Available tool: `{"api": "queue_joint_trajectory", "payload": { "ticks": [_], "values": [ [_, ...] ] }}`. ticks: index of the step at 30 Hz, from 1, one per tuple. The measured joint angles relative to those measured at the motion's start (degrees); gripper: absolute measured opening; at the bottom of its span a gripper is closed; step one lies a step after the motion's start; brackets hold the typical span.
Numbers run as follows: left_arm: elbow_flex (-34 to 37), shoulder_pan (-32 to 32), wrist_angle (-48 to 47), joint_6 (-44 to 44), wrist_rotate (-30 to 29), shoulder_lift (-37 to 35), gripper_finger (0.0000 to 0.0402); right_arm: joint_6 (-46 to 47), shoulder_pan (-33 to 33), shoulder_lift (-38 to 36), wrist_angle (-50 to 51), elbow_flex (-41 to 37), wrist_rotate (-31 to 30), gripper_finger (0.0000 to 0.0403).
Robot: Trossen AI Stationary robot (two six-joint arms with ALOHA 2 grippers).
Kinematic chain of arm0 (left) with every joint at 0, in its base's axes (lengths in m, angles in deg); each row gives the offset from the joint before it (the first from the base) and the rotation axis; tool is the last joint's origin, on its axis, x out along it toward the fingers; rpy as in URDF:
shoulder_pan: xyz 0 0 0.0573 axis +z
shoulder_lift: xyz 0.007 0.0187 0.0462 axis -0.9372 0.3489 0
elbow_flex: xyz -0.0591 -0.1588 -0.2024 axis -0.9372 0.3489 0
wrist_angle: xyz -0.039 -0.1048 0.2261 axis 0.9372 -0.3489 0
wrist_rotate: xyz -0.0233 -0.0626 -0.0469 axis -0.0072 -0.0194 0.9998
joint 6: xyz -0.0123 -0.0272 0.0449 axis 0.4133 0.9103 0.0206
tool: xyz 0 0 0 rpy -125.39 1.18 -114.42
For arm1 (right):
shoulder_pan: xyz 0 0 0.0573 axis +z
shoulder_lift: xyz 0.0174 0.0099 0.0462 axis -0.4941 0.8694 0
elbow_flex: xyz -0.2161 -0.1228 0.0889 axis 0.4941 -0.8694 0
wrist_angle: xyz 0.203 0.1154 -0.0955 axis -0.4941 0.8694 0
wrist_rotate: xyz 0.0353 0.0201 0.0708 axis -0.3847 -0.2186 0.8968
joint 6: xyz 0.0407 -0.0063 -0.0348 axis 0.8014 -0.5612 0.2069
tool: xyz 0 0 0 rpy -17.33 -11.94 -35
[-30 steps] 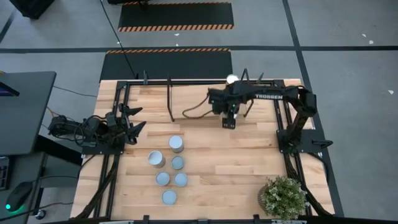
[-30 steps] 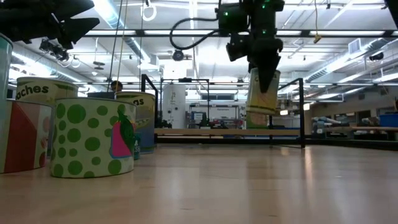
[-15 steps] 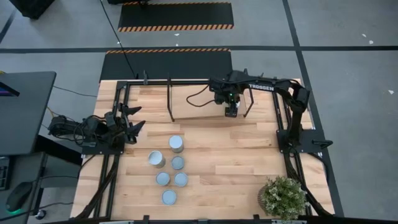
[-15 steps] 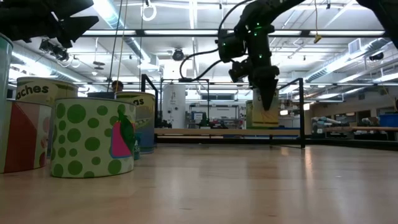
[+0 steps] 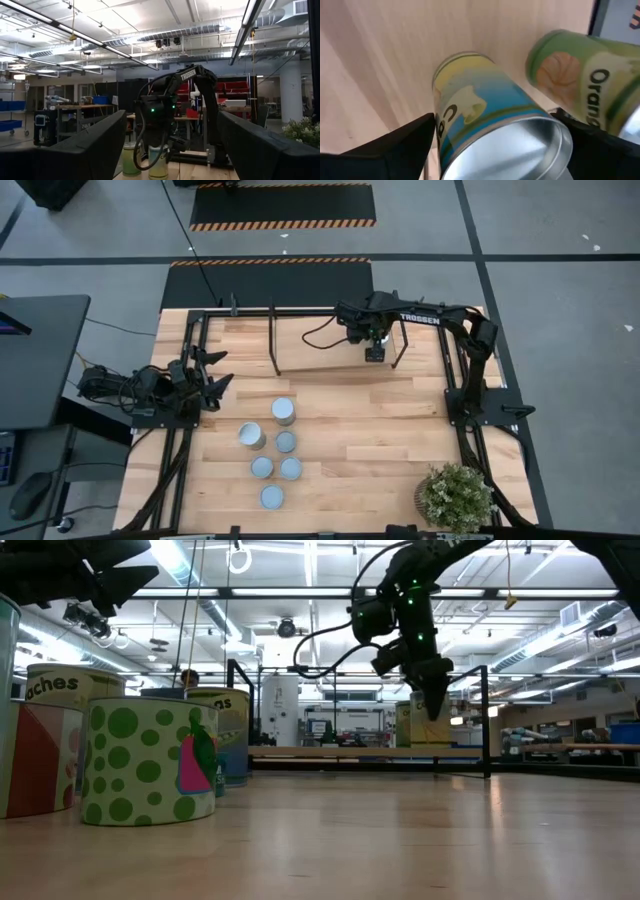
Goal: Pick and place cans onto a shelf
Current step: Put the canned carrots on the shelf, then put the canned peas on the shelf
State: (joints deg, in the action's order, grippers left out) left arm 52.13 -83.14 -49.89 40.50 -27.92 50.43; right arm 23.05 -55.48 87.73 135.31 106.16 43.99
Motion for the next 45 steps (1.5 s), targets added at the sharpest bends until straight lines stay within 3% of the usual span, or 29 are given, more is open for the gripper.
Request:
{"api": "queue_joint_trajectory", "payload": {
  "ticks": [19, 33, 38, 45],
  "values": [
    [0.0, 0.0, 0.1, 0.0, 0.0, 0.0, 0.0316, 0.0, 0.2, -0.2, 0.9, 0.8, -3.5, 0.0396],
    [0.0, 0.0, 0.0, 0.0, 0.0, 0.0, 0.0316, 2.1, 3.6, -0.3, 6.2, 13.4, -3.1, 0.0400],
    [0.0, 0.0, 0.1, 0.0, 0.0, 0.0, 0.0316, 4.8, 7.9, -0.3, 0.0, 14.2, 2.8, 0.0399],
    [0.0, 0.0, 0.0, 0.0, 0.0, 0.0, 0.0316, 4.2, 15.1, 0.4, -18.4, 10.4, 11.3, 0.0399]
  ]
}}
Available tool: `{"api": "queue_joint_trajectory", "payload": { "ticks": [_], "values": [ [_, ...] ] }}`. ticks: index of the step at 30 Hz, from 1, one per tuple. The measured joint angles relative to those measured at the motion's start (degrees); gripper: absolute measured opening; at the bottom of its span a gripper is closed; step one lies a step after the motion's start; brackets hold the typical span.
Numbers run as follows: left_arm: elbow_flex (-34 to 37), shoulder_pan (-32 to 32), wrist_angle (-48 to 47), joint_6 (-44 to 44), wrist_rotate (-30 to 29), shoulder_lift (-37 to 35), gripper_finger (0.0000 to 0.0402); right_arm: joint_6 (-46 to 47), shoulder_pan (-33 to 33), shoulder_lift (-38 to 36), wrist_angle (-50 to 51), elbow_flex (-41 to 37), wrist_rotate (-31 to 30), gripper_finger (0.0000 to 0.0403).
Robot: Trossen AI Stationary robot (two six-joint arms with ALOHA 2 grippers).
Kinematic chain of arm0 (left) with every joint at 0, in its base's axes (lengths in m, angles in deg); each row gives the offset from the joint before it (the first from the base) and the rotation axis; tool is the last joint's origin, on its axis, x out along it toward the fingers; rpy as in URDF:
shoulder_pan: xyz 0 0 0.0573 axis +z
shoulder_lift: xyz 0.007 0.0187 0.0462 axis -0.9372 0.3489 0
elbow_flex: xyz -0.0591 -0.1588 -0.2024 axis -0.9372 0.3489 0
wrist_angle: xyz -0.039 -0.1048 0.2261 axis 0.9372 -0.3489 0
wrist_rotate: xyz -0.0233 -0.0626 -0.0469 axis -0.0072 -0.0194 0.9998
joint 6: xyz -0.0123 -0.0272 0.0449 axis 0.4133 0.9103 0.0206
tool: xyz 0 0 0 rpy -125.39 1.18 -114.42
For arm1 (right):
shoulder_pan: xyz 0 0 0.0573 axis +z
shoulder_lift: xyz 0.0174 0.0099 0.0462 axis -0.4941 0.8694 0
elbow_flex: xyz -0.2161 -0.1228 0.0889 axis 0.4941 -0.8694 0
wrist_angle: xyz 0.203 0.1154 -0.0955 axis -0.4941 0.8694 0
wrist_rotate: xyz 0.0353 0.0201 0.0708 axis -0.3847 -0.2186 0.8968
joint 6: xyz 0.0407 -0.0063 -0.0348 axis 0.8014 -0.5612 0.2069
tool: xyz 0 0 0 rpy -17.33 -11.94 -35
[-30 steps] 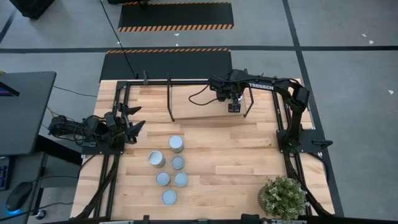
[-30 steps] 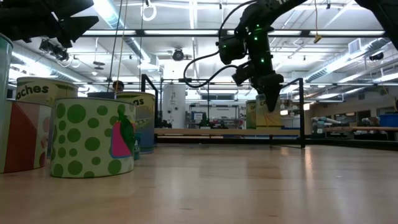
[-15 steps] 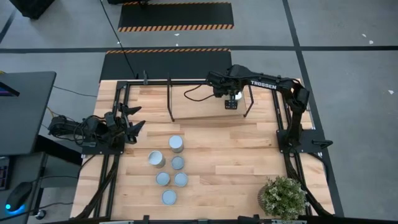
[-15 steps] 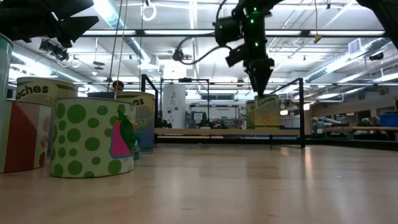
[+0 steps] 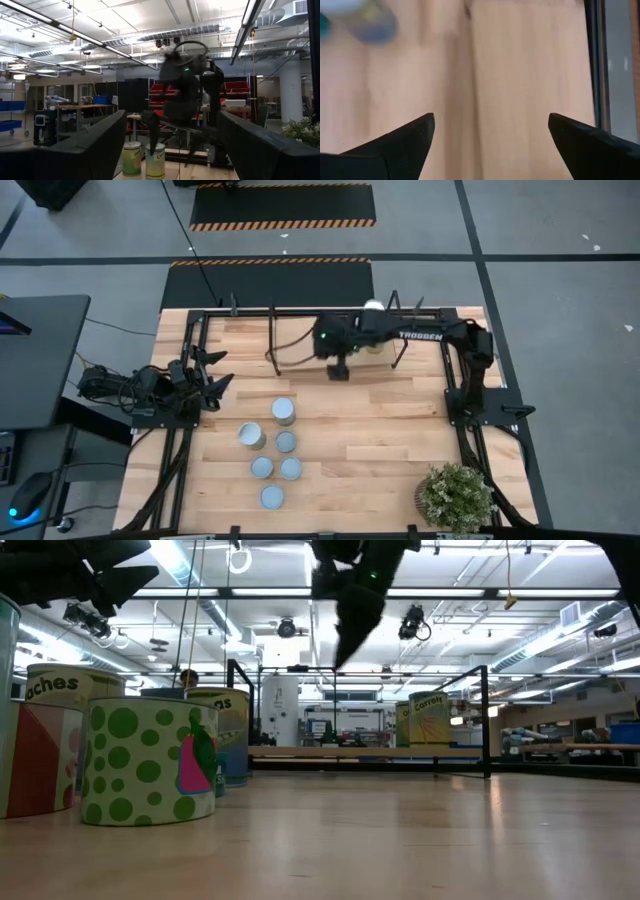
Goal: Pick and place cans onto a shelf
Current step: Put the canned peas on the shelf
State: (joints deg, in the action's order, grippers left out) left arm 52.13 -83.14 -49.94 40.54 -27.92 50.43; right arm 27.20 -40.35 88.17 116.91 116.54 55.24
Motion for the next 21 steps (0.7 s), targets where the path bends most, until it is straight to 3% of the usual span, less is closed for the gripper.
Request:
{"api": "queue_joint_trajectory", "payload": {
  "ticks": [5, 12, 21],
  "values": [
    [0.0, 0.0, -0.4, 0.8, 0.0, 0.0, 0.0316, 0.4, 5.0, 0.0, -9.0, -2.4, 2.9, 0.0399],
    [0.0, 0.0, -0.2, 0.9, -0.2, 0.0, 0.0316, 6.3, 11.3, 0.2, -13.5, -1.6, 2.7, 0.0399],
    [0.0, 0.0, -0.6, 1.5, -1.5, 0.0, 0.0316, 3.3, 13.4, 11.7, -12.5, 12.7, 3.4, 0.0398]
  ]
}}
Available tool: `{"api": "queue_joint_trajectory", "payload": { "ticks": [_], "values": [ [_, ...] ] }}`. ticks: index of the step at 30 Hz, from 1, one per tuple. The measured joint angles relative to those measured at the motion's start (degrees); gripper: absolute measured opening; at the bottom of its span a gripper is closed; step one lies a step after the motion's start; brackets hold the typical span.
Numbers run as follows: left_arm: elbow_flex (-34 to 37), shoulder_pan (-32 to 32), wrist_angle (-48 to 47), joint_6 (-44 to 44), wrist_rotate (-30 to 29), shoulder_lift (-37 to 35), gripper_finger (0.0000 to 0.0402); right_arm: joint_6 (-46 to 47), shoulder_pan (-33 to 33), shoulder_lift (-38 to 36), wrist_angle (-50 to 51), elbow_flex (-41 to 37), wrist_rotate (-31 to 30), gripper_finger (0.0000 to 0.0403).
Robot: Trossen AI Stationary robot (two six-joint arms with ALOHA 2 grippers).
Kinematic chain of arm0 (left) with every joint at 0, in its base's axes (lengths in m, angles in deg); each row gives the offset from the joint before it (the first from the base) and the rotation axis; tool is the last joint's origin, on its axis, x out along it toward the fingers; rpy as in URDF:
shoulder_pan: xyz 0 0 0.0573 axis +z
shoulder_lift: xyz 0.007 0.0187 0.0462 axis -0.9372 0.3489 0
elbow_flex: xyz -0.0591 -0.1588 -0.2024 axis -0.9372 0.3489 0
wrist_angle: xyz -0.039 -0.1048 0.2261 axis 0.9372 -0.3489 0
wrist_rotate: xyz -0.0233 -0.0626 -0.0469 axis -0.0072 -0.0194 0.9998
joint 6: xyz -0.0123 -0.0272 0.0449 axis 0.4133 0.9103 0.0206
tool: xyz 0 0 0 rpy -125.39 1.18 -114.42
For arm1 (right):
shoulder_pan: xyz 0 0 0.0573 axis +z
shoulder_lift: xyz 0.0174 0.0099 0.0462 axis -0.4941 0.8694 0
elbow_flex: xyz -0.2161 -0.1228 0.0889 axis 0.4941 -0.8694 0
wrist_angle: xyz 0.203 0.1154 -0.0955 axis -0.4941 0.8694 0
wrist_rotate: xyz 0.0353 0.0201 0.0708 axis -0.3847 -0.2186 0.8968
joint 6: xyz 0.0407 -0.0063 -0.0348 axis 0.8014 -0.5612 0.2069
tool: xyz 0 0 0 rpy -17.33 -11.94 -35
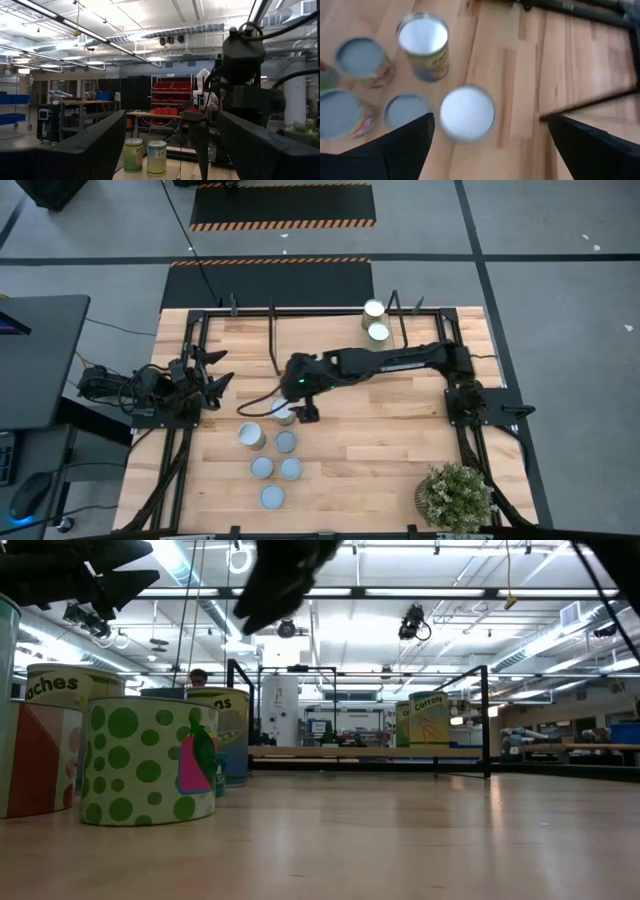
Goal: Pick and place cans onto a shelf
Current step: Put the canned peas on the shelf
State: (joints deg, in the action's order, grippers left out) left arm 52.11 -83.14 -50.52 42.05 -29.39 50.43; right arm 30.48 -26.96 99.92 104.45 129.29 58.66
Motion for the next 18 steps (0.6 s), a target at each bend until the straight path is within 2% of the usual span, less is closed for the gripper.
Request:
{"api": "queue_joint_trajectory", "payload": {
  "ticks": [7, 13, 18],
  "values": [
    [0.0, 0.0, -1.0, 0.0, -0.1, 0.0, 0.0316, -4.9, 0.1, 9.2, 0.4, 9.2, 0.8, 0.0399],
    [0.0, 0.0, -1.0, 0.0, -0.1, 0.0, 0.0316, -5.7, 0.1, 13.1, -0.6, 10.7, 5.8, 0.0400],
    [0.0, 0.0, -1.0, -0.1, -0.1, 0.0, 0.0316, -6.2, 0.9, 13.5, -2.1, 10.8, 6.1, 0.0400]
  ]
}}
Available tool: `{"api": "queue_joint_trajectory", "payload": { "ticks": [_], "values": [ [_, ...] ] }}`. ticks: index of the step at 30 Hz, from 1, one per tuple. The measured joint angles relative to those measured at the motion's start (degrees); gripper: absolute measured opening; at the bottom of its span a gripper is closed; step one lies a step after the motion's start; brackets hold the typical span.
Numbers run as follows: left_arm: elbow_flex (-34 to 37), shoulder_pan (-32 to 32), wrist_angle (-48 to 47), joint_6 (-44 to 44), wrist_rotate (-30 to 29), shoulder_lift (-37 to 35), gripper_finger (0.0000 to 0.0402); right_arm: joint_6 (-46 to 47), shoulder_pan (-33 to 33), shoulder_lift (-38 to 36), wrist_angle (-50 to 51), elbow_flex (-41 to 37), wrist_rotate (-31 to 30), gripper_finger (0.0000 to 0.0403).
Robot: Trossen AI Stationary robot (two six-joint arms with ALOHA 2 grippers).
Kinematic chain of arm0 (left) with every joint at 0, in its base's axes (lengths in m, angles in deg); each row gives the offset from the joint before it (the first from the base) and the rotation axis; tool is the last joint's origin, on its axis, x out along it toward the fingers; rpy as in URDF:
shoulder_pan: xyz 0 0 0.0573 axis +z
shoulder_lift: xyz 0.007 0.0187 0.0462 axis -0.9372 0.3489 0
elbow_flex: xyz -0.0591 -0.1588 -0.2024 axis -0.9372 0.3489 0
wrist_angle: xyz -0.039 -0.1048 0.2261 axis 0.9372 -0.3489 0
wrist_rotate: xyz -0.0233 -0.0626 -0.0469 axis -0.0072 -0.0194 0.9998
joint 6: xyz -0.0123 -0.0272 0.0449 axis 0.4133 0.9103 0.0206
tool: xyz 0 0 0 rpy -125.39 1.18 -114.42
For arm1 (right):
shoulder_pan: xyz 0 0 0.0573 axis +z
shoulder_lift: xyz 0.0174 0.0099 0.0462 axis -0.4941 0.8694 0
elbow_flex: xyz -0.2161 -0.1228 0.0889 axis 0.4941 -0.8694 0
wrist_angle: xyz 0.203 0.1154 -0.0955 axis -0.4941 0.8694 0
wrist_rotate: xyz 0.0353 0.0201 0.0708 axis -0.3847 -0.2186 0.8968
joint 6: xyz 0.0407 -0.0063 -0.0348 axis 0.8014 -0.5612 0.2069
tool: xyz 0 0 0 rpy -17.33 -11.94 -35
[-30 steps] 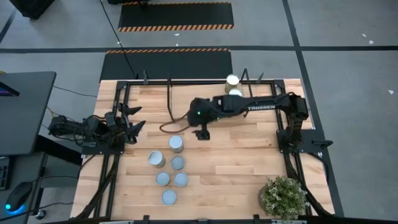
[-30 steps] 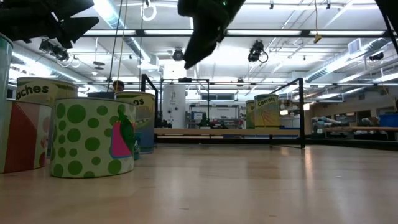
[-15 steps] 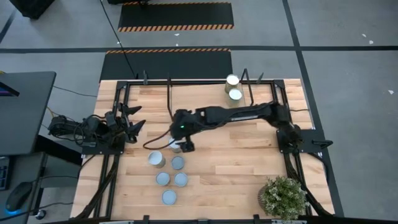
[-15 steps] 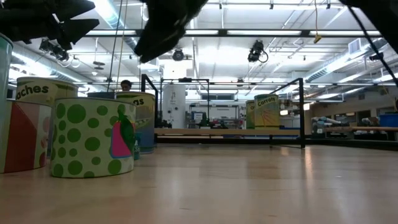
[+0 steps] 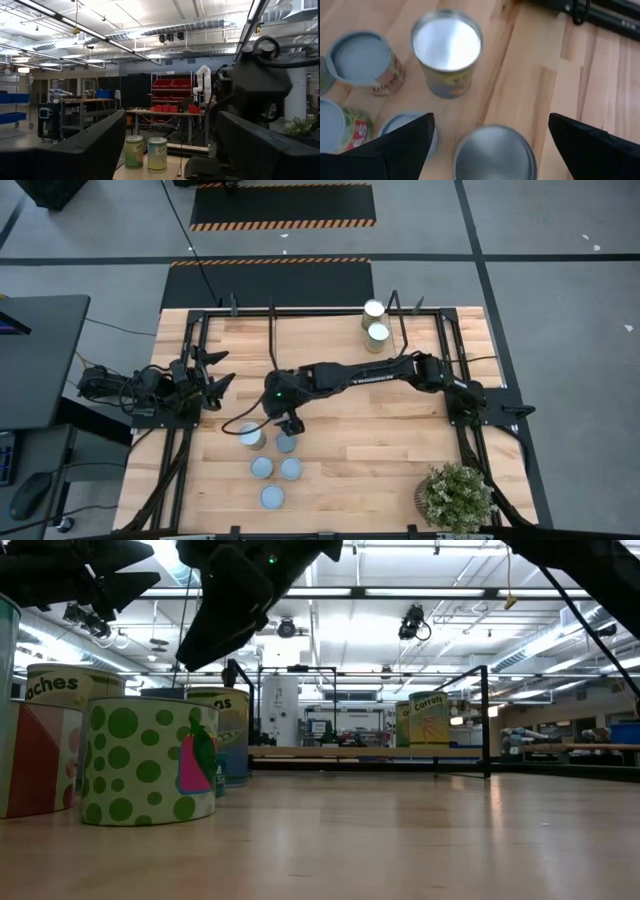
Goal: Pick and place cans onto a shelf
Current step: Put the canned peas on the shelf
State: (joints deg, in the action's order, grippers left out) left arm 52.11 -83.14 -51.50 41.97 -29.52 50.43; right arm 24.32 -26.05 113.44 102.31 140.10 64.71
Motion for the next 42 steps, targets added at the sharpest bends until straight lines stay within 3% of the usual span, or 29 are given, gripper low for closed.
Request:
{"api": "queue_joint_trajectory", "payload": {
  "ticks": [6, 23, 36, 42],
  "values": [
    [0.0, 0.0, 0.0, 0.0, -0.1, 0.0, 0.0316, 0.1, 0.6, 0.0, -0.7, 0.0, -2.3, 0.0400],
    [0.0, 0.0, 0.0, 0.0, -0.1, 0.0, 0.0316, 0.1, 0.1, 0.0, -6.5, -9.9, -4.6, 0.0396],
    [0.0, 0.0, 0.0, 0.0, -0.1, 0.0, 0.0316, 2.5, -1.8, -0.1, -3.1, -9.8, -4.3, 0.0324],
    [0.0, 0.0, 0.0, 0.0, -0.1, 0.0, 0.0316, 1.8, -3.0, -2.5, 3.1, -10.0, -5.4, 0.0324]
  ]
}}
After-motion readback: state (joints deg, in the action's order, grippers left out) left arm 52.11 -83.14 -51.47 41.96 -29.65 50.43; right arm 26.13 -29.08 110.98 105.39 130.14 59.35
